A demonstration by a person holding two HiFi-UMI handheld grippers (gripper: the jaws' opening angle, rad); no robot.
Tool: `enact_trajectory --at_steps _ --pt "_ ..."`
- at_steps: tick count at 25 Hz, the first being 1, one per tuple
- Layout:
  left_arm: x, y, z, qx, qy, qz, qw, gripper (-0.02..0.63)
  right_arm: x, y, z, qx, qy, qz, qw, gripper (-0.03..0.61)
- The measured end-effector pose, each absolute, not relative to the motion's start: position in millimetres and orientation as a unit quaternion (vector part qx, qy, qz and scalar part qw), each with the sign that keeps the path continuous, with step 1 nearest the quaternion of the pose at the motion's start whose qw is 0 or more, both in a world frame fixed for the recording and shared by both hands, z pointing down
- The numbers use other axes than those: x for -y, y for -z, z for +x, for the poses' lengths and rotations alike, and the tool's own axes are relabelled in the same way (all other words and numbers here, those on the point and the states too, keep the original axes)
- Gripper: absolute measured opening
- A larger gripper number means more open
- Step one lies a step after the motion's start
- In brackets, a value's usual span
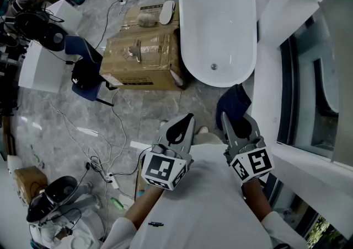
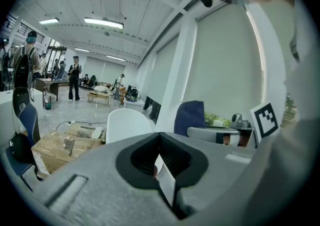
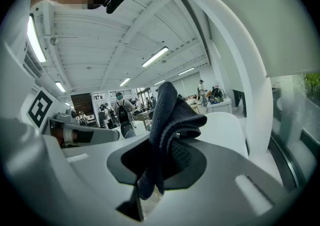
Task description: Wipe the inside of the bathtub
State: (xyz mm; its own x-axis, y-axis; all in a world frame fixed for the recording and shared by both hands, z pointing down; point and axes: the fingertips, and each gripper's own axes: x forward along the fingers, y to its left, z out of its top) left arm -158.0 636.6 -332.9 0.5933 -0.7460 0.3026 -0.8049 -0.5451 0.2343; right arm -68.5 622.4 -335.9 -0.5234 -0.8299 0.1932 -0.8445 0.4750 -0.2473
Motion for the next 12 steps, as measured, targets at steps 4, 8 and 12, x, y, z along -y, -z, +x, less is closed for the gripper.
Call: enact_trajectory --at_steps 4,8,12 --pt "-634.9 330.3 -157.5 0.442 -0.086 0.875 0.177 0.000 -619.1 335.0 -68.4 0.859 -0.157 0.488 0.018 0.063" --pt "-633.9 328.5 -153.9 0.440 -0.091 0.875 0.179 0.000 -616.2 335.3 -62.4 0.852 -0.168 0.496 0.011 0.064" --pt "-629.9 327.9 -144.2 0.433 -0.094 0.879 0.176 0.000 -612.6 330.6 -44.6 0.840 -0.182 0.511 -0.010 0.066"
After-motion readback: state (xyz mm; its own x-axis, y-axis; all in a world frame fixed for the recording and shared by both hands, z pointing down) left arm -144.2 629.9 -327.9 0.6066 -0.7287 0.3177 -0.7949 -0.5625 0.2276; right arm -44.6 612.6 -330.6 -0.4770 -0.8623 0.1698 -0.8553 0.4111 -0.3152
